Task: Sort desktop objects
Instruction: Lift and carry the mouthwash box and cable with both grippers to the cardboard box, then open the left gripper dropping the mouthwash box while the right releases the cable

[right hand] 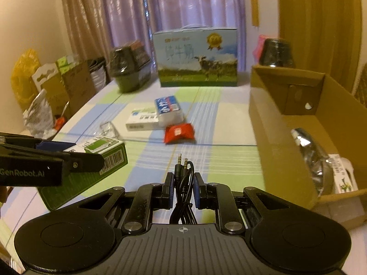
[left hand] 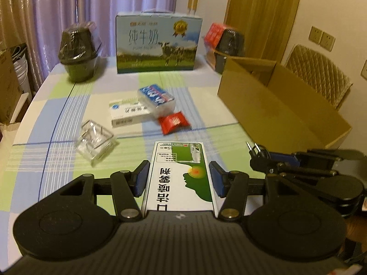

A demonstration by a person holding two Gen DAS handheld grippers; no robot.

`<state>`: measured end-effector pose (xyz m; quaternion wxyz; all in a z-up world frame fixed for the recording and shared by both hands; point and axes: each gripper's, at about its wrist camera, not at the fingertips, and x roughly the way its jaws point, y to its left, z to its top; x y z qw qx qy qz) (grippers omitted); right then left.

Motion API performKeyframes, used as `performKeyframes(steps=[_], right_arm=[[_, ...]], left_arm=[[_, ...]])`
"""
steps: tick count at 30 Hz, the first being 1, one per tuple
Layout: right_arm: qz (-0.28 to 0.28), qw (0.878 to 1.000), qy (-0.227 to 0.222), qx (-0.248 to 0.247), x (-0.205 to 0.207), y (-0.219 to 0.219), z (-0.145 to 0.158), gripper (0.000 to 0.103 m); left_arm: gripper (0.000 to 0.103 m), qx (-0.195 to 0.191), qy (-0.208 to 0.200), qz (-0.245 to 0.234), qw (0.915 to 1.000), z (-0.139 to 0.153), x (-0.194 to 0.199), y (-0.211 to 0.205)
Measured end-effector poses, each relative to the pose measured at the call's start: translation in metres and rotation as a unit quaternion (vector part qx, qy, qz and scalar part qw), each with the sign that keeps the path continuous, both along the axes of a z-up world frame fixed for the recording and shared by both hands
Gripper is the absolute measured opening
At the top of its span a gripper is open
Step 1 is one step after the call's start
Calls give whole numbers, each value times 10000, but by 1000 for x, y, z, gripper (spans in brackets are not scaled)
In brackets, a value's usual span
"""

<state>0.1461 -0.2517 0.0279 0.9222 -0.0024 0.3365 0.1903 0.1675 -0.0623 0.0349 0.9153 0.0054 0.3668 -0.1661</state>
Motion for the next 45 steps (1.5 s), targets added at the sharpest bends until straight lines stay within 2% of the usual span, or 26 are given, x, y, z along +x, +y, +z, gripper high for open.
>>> performKeyframes(steps=[6,12,17,22,28,34,39,45], right_arm=[[-281,9992,-298,36,-2,-14,14,13],[-536,9958,-730,158,2,-32,48,13],[-803,9924,-866,346,14,-66,80,13],[-1112,9890,-965,153,24,-109,97,13],[-1401,9863,-868,-44,27,-155,95,13],[-1578,9846,-747,-16,29,-187,86,13],[-1658,9839,-672,3,34,-204,77,14],[-1742,9832,-547,56,45,-214,67,14]], left_arm=[[51,-169,-169,-88,9997,15,1,-19],[51,-299,-392,-256,9985,31,2,-44],[51,-425,-503,-461,9968,43,6,-74],[51,-569,-578,-749,9939,52,9,-115],[51,-671,-567,-1072,9904,52,16,-165],[51,-641,-432,-1225,9895,39,26,-204],[51,-601,-377,-1252,9896,30,37,-217],[51,-736,-268,-1305,9883,26,48,-227]])
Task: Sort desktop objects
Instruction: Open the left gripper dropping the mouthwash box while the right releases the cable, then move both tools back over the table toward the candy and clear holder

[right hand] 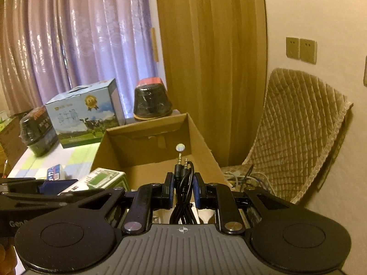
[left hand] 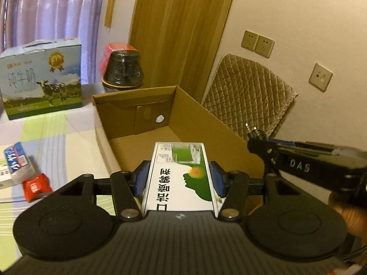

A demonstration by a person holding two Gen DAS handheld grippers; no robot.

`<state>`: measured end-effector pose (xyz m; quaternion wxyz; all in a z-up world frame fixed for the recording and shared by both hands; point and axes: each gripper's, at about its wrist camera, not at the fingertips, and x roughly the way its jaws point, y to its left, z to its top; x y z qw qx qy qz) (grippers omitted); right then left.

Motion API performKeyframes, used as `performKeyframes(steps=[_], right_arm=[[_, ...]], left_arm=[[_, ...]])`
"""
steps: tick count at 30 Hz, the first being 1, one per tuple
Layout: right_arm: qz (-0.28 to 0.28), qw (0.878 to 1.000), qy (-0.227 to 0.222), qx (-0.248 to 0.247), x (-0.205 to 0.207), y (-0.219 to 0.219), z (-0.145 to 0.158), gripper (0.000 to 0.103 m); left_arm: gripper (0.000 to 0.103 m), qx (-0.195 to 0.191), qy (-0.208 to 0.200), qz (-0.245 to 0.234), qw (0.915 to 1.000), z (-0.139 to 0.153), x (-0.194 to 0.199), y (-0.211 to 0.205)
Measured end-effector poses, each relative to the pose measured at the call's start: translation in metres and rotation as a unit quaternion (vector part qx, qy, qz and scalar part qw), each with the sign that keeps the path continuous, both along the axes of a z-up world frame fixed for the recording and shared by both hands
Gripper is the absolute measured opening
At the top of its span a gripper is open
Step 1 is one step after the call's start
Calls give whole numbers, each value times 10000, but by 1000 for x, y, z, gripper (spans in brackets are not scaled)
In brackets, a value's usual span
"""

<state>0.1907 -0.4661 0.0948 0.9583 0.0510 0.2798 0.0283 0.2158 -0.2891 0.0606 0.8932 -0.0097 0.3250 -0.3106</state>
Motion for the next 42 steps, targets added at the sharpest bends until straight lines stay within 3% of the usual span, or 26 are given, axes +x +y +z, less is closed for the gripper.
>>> performKeyframes(steps=[18,23,27,35,39,42], right_arm=[[194,9997,120,23,7,14,-5,14],[246,9992,138,274,13,19,-3,14],[176,9993,92,314,14,21,3,33],[194,9994,35,286,7,25,14,38],[238,9994,-4,254,3,30,20,52],[320,9992,6,223,0,37,25,56]], left_arm=[[52,2,-103,477,9988,10,7,48],[54,31,-128,537,9985,10,7,62],[57,51,-118,616,9980,9,9,73],[60,90,-150,771,9969,10,10,93],[61,129,-166,834,9963,9,8,105],[63,141,-153,920,9955,9,7,115]])
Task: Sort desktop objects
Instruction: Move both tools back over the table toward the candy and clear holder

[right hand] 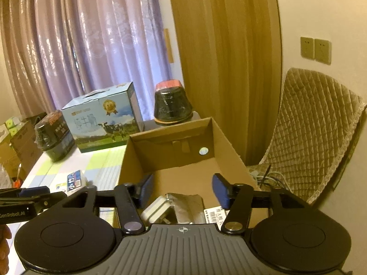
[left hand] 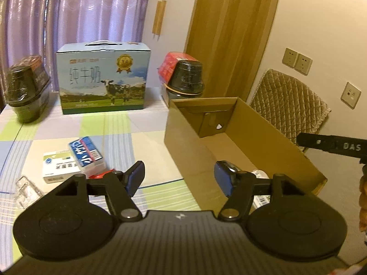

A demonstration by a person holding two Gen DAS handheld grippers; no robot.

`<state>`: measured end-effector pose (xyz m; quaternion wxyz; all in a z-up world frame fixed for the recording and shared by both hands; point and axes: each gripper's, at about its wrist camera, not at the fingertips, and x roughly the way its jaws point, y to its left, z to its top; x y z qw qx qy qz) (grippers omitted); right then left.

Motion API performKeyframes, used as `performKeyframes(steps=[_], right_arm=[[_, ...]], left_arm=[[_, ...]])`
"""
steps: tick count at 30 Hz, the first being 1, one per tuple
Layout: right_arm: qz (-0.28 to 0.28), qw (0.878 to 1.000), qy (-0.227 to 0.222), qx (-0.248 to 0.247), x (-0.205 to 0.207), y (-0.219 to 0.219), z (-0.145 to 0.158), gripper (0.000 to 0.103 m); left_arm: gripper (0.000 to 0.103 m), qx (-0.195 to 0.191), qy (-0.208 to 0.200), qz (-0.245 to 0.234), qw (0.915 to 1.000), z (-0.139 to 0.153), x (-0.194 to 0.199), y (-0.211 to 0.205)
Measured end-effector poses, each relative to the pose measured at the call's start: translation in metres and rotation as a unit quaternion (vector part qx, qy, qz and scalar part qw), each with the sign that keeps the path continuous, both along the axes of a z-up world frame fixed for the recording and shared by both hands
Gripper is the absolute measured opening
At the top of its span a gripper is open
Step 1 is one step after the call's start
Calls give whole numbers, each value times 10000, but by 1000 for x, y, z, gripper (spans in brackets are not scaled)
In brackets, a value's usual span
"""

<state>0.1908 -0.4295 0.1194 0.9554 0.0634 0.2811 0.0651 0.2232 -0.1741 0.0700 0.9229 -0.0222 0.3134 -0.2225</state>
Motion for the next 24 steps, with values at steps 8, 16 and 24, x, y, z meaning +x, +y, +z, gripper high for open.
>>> performKeyframes(steps=[8,16,24], right_arm=[[302,9995,-68,58,-8,30,6,63],[752,9968,-109,230,-9,78,11,75],[1184,9920,-147,409,0,135,11,82]], left_arm=[[68,57,-61,116,9999,1,-6,25],[79,178,-120,498,9985,1,-8,83],[84,358,-184,1116,9929,0,-14,155]])
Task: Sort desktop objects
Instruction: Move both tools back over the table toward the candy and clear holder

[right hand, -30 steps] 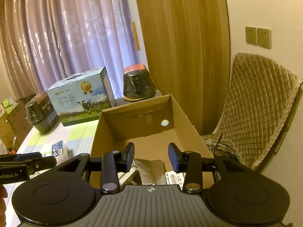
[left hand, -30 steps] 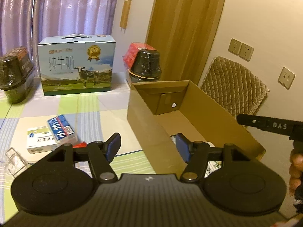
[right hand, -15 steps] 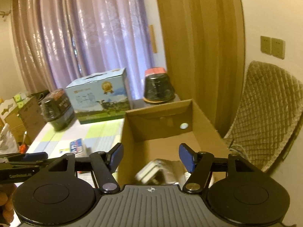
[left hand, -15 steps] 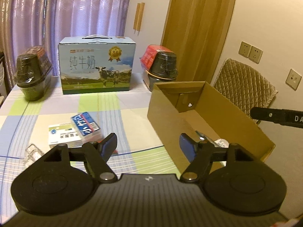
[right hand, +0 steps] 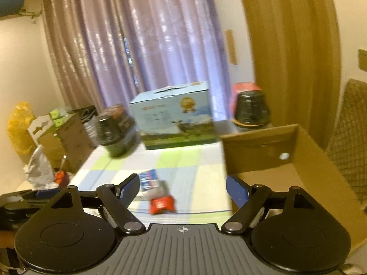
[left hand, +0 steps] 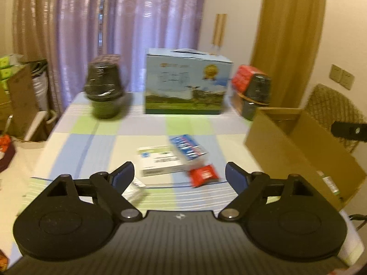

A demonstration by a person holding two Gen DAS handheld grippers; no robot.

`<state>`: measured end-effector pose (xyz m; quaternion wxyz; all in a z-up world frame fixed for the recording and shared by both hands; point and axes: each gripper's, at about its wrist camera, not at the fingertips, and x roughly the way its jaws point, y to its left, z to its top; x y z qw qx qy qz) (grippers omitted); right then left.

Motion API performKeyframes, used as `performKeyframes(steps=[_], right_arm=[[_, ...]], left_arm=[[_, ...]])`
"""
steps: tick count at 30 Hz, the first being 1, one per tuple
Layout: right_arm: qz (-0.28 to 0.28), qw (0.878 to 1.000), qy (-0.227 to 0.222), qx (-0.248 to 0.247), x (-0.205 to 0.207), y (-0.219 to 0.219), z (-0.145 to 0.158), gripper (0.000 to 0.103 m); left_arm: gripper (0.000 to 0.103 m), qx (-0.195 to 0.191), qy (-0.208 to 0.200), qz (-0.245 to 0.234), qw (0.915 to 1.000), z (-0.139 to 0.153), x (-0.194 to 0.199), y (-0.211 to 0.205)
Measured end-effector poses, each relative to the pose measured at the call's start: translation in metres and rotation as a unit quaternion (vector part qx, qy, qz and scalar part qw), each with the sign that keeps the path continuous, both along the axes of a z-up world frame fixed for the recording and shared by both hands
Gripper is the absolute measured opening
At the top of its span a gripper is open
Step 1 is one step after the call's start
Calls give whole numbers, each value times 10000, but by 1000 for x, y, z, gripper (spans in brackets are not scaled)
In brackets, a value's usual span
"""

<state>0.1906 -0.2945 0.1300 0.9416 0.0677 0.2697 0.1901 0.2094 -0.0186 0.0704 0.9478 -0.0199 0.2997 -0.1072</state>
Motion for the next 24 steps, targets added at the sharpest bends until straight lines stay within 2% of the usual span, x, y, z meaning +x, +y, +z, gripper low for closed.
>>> performKeyframes(steps=[7,13,16,20,24], right_arm=[[180,9995,149,211,9,46,-18,89],[256,9985,440,200,17,72,-55,91],[264,9976,630,98,21,77,-72,92],[198,9973,711,40,30,77,-82,94],[192,9957,901,-20,36,83,-92,94]], left_arm=[[88,132,123,264,9995,-12,-4,42],[90,179,235,290,9991,-21,0,57],[92,356,268,233,9987,-25,5,63],[93,839,404,15,9957,-37,13,64],[93,901,561,-93,9943,-47,21,65]])
